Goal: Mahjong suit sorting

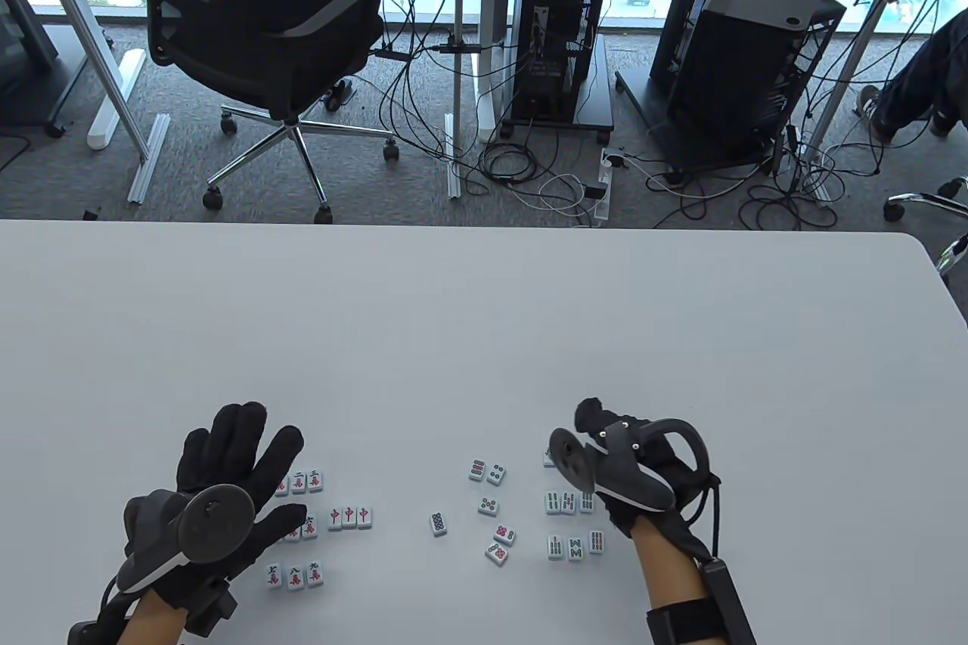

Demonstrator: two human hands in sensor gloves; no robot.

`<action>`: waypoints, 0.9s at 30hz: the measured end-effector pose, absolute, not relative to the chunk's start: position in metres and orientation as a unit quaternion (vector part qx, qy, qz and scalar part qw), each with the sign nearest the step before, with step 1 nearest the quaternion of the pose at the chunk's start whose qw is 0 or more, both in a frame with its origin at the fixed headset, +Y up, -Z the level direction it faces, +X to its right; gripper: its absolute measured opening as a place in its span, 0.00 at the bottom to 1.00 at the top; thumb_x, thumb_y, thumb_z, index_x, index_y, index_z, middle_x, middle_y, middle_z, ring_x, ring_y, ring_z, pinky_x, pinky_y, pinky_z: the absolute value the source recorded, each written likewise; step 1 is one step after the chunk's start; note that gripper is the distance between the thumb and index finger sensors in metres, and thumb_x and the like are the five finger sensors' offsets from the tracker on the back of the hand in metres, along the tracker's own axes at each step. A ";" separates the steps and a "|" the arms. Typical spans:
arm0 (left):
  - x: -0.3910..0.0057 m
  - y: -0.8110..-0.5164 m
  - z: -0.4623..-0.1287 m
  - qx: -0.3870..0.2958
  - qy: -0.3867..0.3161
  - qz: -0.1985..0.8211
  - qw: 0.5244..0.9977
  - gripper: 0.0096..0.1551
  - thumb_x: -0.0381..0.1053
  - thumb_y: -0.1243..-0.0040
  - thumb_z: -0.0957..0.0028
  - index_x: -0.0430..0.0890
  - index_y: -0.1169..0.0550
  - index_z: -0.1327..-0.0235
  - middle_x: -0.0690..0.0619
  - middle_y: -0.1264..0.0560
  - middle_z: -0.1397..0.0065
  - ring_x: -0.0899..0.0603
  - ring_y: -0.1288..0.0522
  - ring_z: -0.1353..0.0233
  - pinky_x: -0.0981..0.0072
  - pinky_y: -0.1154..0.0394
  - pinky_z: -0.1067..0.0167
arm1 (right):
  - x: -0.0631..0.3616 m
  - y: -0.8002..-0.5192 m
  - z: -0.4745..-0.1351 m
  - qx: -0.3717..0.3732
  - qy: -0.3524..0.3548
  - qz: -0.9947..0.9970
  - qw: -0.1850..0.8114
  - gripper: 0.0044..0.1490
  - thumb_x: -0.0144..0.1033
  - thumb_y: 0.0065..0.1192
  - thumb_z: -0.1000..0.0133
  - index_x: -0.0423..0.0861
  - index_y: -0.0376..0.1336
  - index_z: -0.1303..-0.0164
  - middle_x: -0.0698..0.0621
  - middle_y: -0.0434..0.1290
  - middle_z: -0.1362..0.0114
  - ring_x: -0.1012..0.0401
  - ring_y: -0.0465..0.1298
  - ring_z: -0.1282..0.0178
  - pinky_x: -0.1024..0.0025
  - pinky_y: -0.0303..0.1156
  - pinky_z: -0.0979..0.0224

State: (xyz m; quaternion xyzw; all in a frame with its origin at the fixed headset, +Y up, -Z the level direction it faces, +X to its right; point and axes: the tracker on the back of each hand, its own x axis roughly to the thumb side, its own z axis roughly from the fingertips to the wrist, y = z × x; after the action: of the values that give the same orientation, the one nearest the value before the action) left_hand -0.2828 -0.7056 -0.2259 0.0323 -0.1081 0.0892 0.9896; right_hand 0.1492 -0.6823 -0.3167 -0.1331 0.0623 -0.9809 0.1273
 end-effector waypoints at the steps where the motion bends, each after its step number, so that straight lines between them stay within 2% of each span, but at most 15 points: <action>1: -0.283 -0.706 -0.226 0.031 -0.108 0.090 0.990 0.50 0.77 0.50 0.60 0.66 0.50 0.24 0.63 0.72 0.18 0.46 0.71 0.14 0.38 0.65 0.21 | 0.156 -0.686 -0.319 -0.124 0.049 -0.983 0.128 0.38 0.41 0.73 0.59 0.41 0.67 0.39 0.50 0.83 0.58 0.63 0.80 0.74 0.70 0.81 0.68; 5: -0.284 -0.705 -0.226 0.032 -0.106 0.093 0.989 0.50 0.77 0.50 0.60 0.67 0.50 0.24 0.63 0.72 0.18 0.46 0.71 0.14 0.38 0.65 0.21 | 0.184 -0.716 -0.325 -0.084 -0.029 -0.987 0.134 0.37 0.41 0.73 0.58 0.41 0.67 0.39 0.50 0.83 0.58 0.63 0.81 0.73 0.69 0.81 0.67; 11: -0.282 -0.707 -0.227 0.027 -0.106 0.088 0.990 0.50 0.77 0.50 0.60 0.67 0.50 0.24 0.63 0.72 0.18 0.46 0.71 0.14 0.38 0.65 0.21 | 0.198 -0.748 -0.330 -0.068 -0.089 -0.982 0.149 0.37 0.40 0.72 0.58 0.42 0.67 0.39 0.50 0.82 0.57 0.63 0.81 0.72 0.69 0.81 0.66; 27: -0.283 -0.707 -0.228 0.042 -0.113 0.097 0.988 0.50 0.77 0.51 0.61 0.66 0.49 0.24 0.63 0.71 0.18 0.46 0.70 0.14 0.38 0.65 0.20 | 0.192 -0.765 -0.338 -0.059 -0.094 -0.984 0.138 0.35 0.40 0.70 0.56 0.43 0.67 0.38 0.50 0.82 0.57 0.63 0.80 0.73 0.70 0.80 0.68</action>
State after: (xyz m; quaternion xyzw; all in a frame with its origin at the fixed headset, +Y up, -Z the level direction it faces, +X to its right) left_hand -0.2827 -0.7070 -0.2284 0.0417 -0.1129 0.0970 0.9880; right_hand 0.1925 -0.7654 -0.3376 -0.0593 -0.0940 -0.9841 0.1383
